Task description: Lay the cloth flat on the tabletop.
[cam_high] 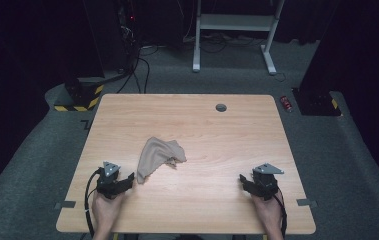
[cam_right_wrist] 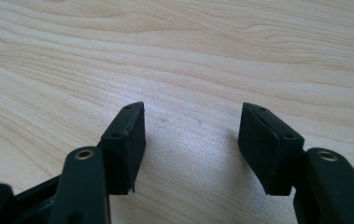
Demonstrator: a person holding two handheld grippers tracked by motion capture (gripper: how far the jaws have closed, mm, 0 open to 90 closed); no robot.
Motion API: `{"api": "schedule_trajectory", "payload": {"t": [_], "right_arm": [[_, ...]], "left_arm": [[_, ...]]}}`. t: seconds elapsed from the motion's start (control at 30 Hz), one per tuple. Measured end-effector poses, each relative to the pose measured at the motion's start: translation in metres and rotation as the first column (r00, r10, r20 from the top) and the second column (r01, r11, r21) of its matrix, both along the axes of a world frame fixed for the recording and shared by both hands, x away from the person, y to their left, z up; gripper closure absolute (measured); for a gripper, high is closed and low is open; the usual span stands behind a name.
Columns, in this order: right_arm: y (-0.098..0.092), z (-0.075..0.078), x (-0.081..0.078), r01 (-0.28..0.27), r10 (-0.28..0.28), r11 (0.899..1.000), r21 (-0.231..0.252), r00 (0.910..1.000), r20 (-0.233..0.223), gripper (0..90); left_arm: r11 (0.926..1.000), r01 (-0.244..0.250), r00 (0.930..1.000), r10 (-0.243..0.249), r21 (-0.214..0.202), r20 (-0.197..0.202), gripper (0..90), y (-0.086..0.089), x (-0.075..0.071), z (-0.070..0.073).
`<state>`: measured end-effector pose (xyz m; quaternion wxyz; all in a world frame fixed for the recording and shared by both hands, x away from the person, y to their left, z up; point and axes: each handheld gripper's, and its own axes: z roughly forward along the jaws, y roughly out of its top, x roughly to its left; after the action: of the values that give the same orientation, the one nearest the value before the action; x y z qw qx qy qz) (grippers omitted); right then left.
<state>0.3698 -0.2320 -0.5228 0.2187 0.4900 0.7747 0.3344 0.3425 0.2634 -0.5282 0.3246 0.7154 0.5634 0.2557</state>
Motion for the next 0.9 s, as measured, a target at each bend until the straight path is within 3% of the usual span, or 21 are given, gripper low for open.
{"api": "schedule_trajectory", "payload": {"t": [0.63,0.9], "right_arm": [[-0.0001,-0.0001,0.0,0.0,0.0,1.0,-0.001,1.0,-0.001,39.5],[0.0,0.0001,-0.0001,0.0,0.0,1.0,0.0,1.0,-0.003,39.3]], "left_arm": [[1.0,0.0,1.0,0.0,0.0,-0.006,30.2,-0.0022,-0.0026,0.0],[0.9966,-0.002,1.0,0.001,-0.082,-0.01,32.7,0.0025,-0.0059,0.0031]]}}
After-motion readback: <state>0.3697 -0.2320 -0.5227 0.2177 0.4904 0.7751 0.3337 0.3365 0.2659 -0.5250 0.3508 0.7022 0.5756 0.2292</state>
